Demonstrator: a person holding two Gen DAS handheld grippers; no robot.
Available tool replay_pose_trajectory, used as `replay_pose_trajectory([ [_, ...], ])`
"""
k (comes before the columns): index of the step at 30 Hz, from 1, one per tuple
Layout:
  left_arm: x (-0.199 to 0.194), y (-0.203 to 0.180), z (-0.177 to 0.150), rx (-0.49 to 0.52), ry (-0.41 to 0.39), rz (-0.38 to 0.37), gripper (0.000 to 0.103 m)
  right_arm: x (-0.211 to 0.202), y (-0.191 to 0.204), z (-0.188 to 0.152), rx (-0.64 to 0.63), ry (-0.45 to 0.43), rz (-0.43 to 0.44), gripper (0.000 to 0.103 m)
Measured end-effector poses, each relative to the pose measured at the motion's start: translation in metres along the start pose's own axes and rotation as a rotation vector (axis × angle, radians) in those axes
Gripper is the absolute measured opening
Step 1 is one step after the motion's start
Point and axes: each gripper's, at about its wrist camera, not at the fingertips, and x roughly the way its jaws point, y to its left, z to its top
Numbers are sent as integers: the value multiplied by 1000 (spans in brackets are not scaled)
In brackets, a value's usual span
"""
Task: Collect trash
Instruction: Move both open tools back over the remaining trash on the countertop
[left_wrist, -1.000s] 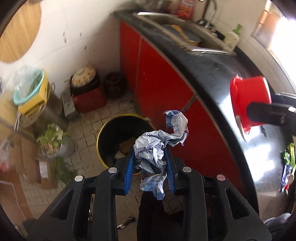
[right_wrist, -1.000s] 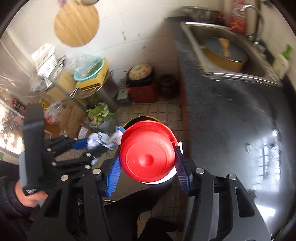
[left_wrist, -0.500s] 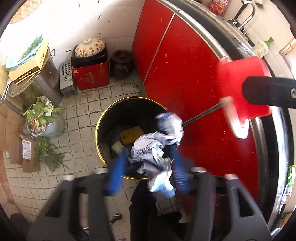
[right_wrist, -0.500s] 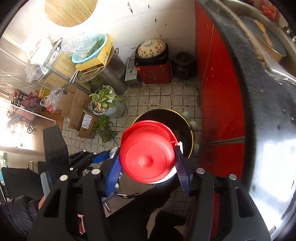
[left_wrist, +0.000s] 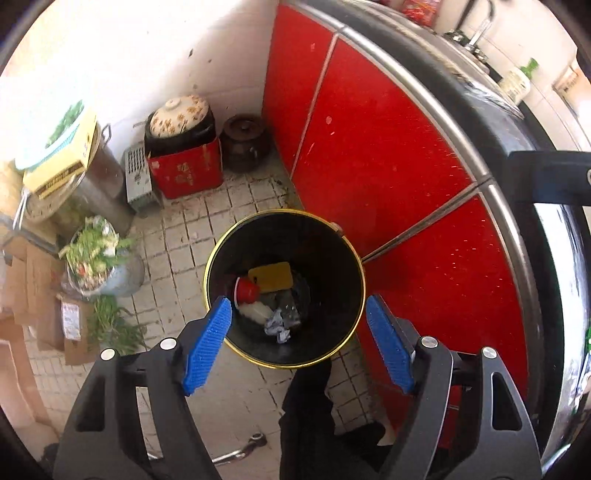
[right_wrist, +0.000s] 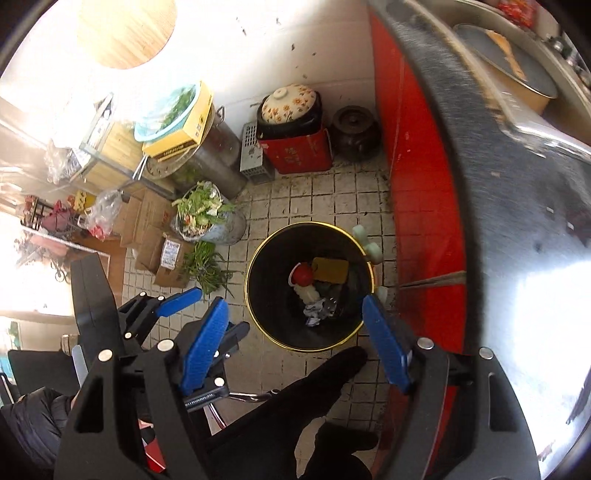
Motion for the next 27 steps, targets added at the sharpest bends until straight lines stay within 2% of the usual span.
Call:
replay_pose_trajectory([
  [3, -19, -25, 11, 72, -40, 2, 74, -33, -15, -12, 34, -55, -5, 74],
  [4, -28, -38, 15, 106, -58, 1, 79, -49, -22, -18, 50, -79, -12, 75],
  [7, -51, -80, 27, 219, -118, -21, 83, -99, -49, -44, 119, -166, -59, 83],
  [11, -79, -160, 38, 388, -178, -115, 87, -171, -93, -96, 242, -291, -159, 85],
  [15, -100, -261, 35, 584, -194, -267, 89, -242, -140, -170, 409, -395, -319, 85],
  [21, -130, -412, -11, 914, -198, -470, 89, -318, -191, -303, 685, -500, -508, 85],
  [27, -151, -515, -87, 1201, -191, -601, 89, -361, -213, -443, 988, -569, -615, 85],
])
